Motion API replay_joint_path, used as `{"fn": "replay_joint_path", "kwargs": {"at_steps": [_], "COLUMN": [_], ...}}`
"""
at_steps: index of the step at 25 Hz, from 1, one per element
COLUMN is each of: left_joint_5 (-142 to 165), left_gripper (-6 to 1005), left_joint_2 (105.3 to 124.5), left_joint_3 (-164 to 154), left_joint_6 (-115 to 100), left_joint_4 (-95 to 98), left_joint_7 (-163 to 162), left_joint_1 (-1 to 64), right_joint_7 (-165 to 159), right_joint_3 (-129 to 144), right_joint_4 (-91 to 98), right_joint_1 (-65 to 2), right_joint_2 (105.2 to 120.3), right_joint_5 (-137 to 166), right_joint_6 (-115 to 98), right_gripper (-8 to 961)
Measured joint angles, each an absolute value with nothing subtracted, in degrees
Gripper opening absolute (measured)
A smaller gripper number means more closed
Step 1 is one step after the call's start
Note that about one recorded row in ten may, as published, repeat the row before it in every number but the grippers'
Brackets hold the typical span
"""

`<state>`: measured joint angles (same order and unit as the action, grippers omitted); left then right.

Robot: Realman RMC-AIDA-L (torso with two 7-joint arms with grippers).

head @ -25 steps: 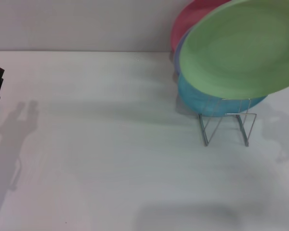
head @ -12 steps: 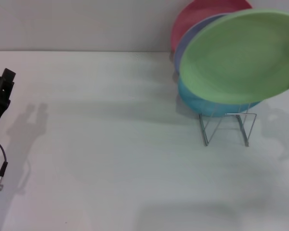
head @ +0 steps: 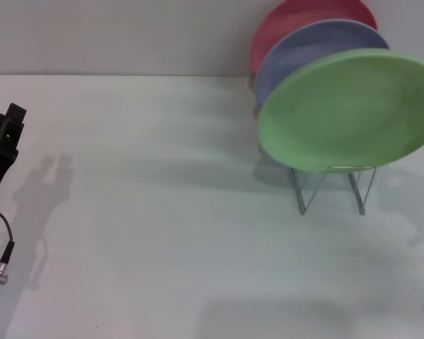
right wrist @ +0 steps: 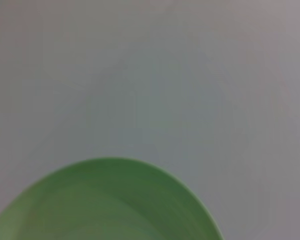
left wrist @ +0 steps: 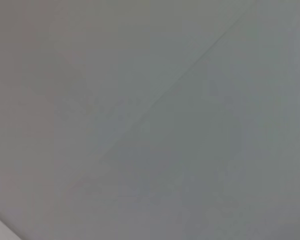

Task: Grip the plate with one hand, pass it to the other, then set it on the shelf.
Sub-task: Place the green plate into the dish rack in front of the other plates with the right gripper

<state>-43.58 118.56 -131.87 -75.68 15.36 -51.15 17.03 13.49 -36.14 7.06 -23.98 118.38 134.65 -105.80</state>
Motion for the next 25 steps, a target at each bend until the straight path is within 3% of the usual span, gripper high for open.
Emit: {"fn": "replay_joint_path", "kwargs": {"at_steps": [25], "left_joint_5": [-43.6], "left_gripper": [410], "left_joint_2": [118.53], "left_joint_3": [-132.3], "left_joint_6": [-75.2], "left_joint_4": [16.4], "left_joint_7": [-51.3], "left_joint_1": [17.5], "right_joint_7": [18.3], "right_joint_3": [-33.2], "right_joint_4": [9.3], "right_joint_1": [-23.5], "right_joint_2": [118.16], "right_joint_5": [134.7], "right_joint_6": [-101.1], "right_gripper": [52]}}
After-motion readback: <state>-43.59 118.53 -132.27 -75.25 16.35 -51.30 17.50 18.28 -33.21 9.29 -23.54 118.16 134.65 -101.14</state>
